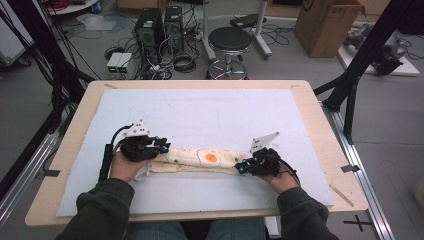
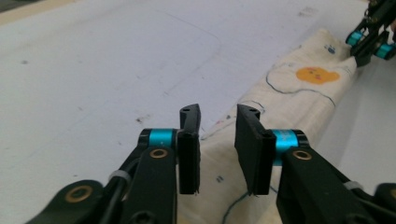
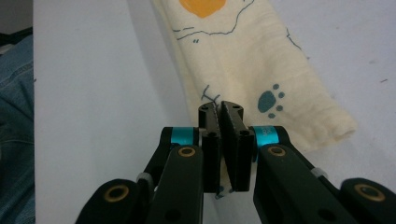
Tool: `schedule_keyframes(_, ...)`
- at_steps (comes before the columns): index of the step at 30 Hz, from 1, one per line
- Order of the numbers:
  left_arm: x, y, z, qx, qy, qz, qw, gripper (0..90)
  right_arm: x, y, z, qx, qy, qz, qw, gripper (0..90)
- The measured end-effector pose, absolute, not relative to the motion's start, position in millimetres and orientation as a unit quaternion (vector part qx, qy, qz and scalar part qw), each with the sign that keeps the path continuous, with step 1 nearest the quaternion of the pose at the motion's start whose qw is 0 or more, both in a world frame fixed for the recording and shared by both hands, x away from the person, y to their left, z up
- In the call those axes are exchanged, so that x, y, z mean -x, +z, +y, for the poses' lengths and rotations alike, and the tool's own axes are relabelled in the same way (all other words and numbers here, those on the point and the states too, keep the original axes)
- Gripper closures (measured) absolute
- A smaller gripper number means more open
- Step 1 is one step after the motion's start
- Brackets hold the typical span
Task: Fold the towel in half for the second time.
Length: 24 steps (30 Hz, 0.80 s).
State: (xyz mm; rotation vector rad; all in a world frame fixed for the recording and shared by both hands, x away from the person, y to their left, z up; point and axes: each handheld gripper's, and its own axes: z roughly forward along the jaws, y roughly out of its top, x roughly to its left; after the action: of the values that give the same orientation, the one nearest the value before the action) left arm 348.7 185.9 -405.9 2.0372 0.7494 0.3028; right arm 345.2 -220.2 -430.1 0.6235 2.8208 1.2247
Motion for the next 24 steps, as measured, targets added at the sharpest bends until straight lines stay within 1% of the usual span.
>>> schedule_keyframes(4, -344, -411, 189, -0.843, 0.103, 0.300, 0.434, 76.0, -345, -430, -222, -0.198, 0.393, 0.898, 0.005, 84.9)
schedule_keyframes(12, -326, -431, 201, -0.861, 0.085, 0.303, 0.399, 76.0, -344, -430, -225, -0.211, 0.400, 0.892, 0.007, 76.1)
schedule_keyframes(14, -324, -430, 199, -0.864, 0.091, 0.296, 0.396, 75.9, -344, -428, -226, -0.214, 0.406, 0.889, 0.003, 71.8)
schedule_keyframes(18, -322, -431, 197, -0.869, 0.097, 0.292, 0.388, 75.2, -344, -416, -224, -0.224, 0.436, 0.872, 0.010, 67.5)
schedule_keyframes(24, -322, -432, 195, -0.870, 0.100, 0.291, 0.385, 74.3, -346, -404, -201, -0.213, 0.447, 0.868, 0.013, 65.3)
